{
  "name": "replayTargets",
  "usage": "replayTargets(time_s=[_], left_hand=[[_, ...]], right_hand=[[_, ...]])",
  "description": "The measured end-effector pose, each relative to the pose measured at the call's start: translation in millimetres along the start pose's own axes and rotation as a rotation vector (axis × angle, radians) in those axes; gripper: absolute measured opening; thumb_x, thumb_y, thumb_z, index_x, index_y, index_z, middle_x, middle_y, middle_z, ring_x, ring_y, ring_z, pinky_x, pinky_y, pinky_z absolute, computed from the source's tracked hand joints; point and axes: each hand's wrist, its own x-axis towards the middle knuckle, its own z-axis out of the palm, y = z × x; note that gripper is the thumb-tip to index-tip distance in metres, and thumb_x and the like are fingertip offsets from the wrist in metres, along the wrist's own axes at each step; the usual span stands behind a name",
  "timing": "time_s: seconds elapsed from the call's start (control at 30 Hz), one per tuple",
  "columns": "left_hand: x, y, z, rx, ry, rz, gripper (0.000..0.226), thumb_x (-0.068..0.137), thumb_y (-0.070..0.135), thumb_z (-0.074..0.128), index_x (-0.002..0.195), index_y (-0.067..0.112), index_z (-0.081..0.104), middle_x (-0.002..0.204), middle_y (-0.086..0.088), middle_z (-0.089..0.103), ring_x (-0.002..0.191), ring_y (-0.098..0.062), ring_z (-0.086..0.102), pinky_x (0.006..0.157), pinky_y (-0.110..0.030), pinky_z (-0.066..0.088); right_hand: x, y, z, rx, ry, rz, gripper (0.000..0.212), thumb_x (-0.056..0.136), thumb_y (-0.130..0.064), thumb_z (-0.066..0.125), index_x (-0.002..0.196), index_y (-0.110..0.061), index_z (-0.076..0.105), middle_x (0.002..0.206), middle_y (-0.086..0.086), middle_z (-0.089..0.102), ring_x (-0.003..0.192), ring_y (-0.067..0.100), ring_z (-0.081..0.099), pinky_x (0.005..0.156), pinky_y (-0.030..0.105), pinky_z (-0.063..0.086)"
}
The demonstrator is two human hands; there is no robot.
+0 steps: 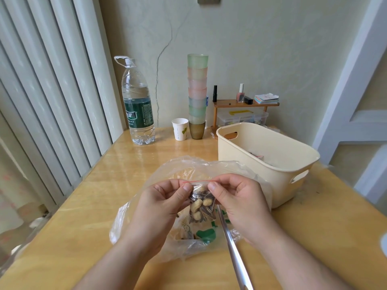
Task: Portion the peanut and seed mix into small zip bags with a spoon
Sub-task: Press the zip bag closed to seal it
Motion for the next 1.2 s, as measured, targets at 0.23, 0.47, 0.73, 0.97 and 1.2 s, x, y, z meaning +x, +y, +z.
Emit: replayTargets(time_s=[0.23,0.47,0.73,0.97,1.2], left_hand=[[-0.6,-0.5,-1.5,0.072,-0.009,0.050,0.025,0.088,0.033,0.073,0.093,0.008,0.076,0.088,-0.010,0.079,0.080,-0.013,0.072,0.084,-0.042,0.048],[-2.3,-0.4,1.4,0.067,-0.025,0.092,0.018,0.097,0.018,0.068,0.097,0.001,0.075,0.087,-0.011,0.079,0.077,-0.012,0.072,0.070,-0.021,0.055],[0.4,-1.3,-3.3,0.181,-0.004,0.153,0.016,0.096,0.025,0.070,0.088,0.012,0.076,0.088,-0.016,0.077,0.076,-0.017,0.066,0.071,-0.035,0.052],[-1.2,-4.3,-0.1,0.180,-0.037,0.157,0.019,0.100,0.026,0.067,0.089,0.013,0.075,0.084,-0.008,0.076,0.077,-0.012,0.066,0.071,-0.026,0.051],[-3.3,-4.7,1.8,0.166,-0.050,0.143,0.017,0.099,0.027,0.068,0.087,0.016,0.073,0.080,-0.006,0.072,0.074,-0.014,0.063,0.066,-0.024,0.048]], right_hand=[[2.2,2.4,-1.5,-0.010,-0.008,0.018,0.003,0.091,-0.010,0.076,0.092,-0.013,0.075,0.086,0.006,0.078,0.082,0.015,0.073,0.080,0.034,0.060],[0.5,0.0,-0.6,-0.007,-0.060,0.034,0.018,0.092,-0.010,0.076,0.086,-0.026,0.079,0.087,0.003,0.079,0.084,0.013,0.073,0.077,0.027,0.058],[1.5,0.6,-1.1,-0.075,-0.024,0.002,0.016,0.092,-0.009,0.076,0.083,-0.021,0.077,0.085,0.005,0.078,0.081,0.014,0.072,0.080,0.032,0.060],[0.8,0.5,-2.1,-0.070,-0.069,0.009,0.015,0.094,-0.010,0.075,0.086,-0.022,0.077,0.085,0.004,0.077,0.081,0.013,0.070,0.080,0.033,0.059],[-0.1,0.2,-1.5,-0.112,-0.104,-0.023,0.021,0.095,-0.010,0.074,0.084,-0.027,0.076,0.080,0.000,0.071,0.078,0.011,0.065,0.077,0.034,0.056]])
